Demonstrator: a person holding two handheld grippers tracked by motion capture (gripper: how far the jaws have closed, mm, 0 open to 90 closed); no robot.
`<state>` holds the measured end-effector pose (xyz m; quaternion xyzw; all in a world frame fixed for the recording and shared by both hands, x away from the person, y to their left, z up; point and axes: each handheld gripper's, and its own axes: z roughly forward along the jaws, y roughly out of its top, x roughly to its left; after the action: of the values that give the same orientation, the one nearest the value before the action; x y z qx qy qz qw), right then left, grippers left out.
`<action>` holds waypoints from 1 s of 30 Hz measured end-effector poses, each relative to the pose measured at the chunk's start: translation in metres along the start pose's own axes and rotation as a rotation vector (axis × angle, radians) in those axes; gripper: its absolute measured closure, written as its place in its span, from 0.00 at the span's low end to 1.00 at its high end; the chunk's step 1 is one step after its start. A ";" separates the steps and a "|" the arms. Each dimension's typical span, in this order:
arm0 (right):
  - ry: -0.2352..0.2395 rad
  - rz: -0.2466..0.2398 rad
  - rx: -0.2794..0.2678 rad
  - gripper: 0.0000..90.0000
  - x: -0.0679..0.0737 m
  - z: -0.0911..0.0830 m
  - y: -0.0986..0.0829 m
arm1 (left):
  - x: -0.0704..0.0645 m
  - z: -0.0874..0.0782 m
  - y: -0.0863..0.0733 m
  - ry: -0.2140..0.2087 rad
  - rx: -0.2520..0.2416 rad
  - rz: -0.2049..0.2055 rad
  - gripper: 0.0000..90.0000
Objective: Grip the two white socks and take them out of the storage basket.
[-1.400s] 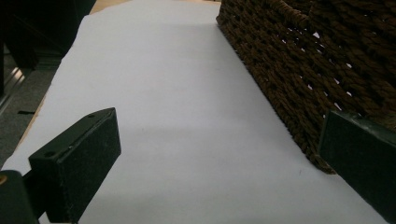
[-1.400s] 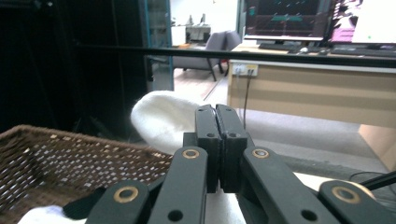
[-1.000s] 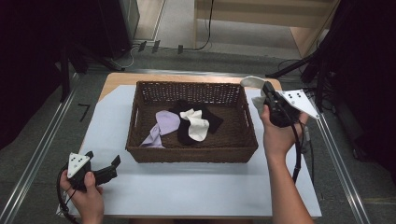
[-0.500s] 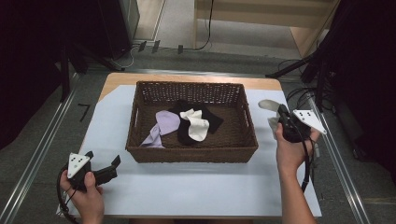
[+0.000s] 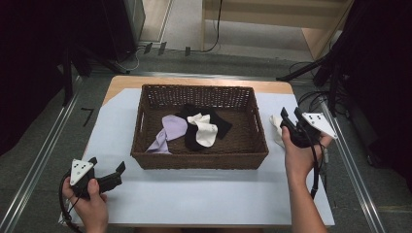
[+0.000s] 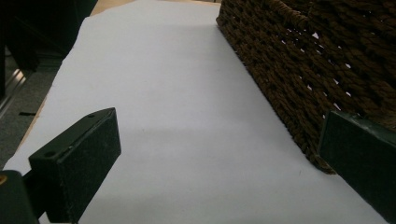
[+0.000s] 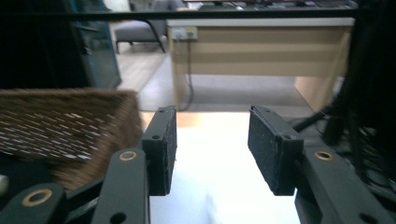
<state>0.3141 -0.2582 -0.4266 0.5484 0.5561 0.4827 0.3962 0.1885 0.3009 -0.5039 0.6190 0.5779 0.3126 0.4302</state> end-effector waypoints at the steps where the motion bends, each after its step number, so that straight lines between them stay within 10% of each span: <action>1: 0.011 -0.002 -0.002 0.58 0.004 0.000 0.003 | 0.000 0.000 0.000 0.000 0.000 -0.001 0.00; 18: 0.176 -0.054 -0.015 0.58 0.094 0.020 0.025 | 0.000 0.000 0.000 -0.001 0.002 -0.004 0.00; 30: 0.289 -0.059 0.147 0.55 0.143 0.043 0.002 | 0.000 0.001 0.000 -0.001 0.004 -0.007 0.00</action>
<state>0.3439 -0.1118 -0.4218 0.4843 0.6568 0.5027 0.2850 0.1891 0.3012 -0.5040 0.6180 0.5806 0.3097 0.4301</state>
